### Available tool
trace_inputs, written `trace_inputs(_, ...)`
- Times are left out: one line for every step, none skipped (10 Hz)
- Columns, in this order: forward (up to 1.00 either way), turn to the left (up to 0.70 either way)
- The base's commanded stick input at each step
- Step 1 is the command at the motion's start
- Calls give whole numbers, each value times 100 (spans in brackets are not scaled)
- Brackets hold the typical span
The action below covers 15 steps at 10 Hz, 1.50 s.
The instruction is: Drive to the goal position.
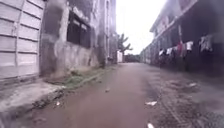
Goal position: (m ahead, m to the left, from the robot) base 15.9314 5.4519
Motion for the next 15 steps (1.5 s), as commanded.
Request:
trace_inputs(70,-35)
trace_inputs(70,-35)
trace_inputs(70,-35)
trace_inputs(70,-35)
trace_inputs(70,-35)
trace_inputs(70,-35)
trace_inputs(70,-14)
trace_inputs(70,0)
trace_inputs(70,0)
trace_inputs(70,0)
trace_inputs(70,-8)
trace_inputs(70,-33)
trace_inputs(70,-35)
trace_inputs(70,-35)
trace_inputs(70,-35)
